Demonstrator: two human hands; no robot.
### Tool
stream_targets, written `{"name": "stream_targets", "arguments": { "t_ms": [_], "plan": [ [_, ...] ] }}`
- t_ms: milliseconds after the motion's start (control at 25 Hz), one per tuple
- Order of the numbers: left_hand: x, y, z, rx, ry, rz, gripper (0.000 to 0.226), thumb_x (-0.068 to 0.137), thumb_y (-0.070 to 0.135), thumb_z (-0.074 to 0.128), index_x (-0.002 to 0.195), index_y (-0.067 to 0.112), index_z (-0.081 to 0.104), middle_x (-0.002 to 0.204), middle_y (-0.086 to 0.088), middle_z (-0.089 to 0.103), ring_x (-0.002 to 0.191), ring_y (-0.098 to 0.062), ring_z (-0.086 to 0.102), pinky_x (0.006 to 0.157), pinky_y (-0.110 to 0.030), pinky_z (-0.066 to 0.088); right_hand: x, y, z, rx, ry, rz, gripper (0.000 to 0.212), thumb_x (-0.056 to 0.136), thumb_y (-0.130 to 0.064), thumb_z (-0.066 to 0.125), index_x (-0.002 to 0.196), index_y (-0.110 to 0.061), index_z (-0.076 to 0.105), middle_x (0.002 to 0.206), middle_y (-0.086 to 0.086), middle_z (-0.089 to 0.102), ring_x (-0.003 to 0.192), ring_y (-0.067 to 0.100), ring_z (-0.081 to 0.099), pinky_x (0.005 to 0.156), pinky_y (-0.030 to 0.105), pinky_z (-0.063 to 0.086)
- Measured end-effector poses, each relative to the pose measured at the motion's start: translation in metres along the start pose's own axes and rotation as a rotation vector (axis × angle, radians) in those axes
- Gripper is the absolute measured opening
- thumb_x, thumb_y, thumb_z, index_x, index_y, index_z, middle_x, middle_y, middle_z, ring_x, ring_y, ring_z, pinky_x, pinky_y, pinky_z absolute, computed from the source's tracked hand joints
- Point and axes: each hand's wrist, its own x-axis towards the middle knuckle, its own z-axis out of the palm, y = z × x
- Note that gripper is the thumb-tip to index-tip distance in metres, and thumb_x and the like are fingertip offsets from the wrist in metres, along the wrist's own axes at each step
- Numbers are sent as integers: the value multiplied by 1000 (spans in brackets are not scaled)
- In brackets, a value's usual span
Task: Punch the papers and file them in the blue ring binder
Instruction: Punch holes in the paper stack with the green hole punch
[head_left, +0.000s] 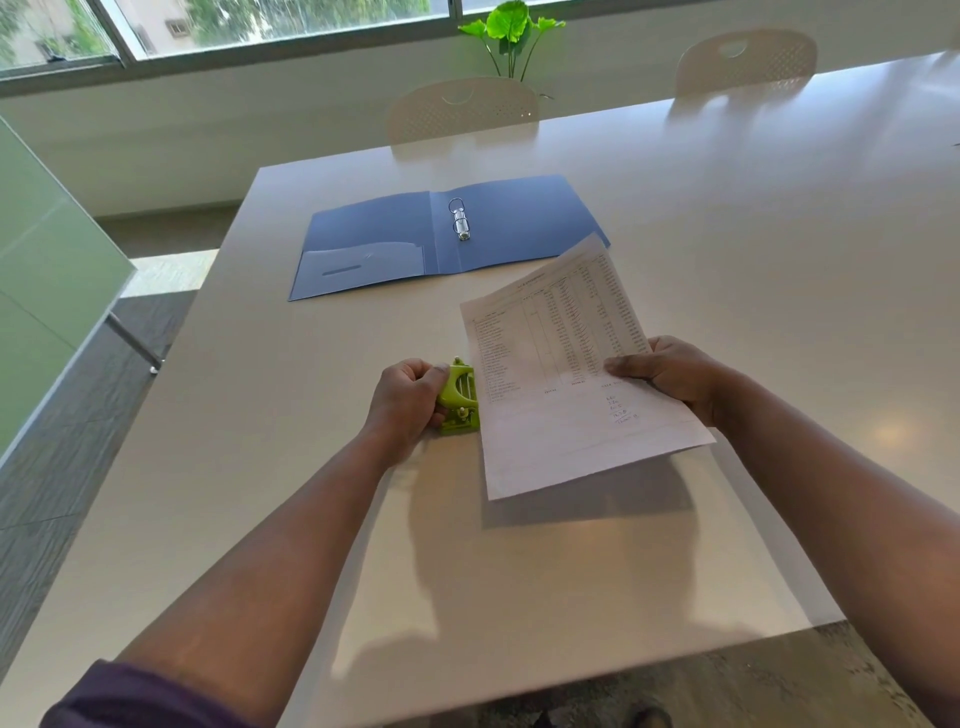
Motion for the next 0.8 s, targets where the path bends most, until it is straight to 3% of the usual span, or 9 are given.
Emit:
{"name": "stream_targets", "arguments": {
  "t_ms": [280, 600, 800],
  "plan": [
    [0, 0, 1, 10, -2, 9, 25, 100, 31, 60, 87, 10, 65, 70, -5, 63, 49, -11, 55, 53, -32, 55, 1, -4, 8, -21, 8, 16, 16, 97, -7, 64, 111, -4, 70, 102, 14, 78, 79, 29, 78, 60, 36, 63],
    [2, -1, -1, -17, -25, -12, 25, 100, 33, 60, 85, 13, 65, 73, -8, 63, 53, -16, 54, 72, -49, 61, 2, -3, 22, -53, -4, 2, 21, 98, -9, 63, 117, -2, 67, 106, 16, 76, 77, 28, 76, 61, 36, 64],
    [2, -1, -1, -16, -43, -10, 26, 100, 34, 59, 86, 13, 65, 74, -9, 63, 56, -18, 55, 72, -50, 61, 5, -4, 29, -68, 9, -9, 25, 98, -10, 64, 120, 0, 66, 108, 17, 75, 81, 30, 75, 68, 39, 65]
  ]
}}
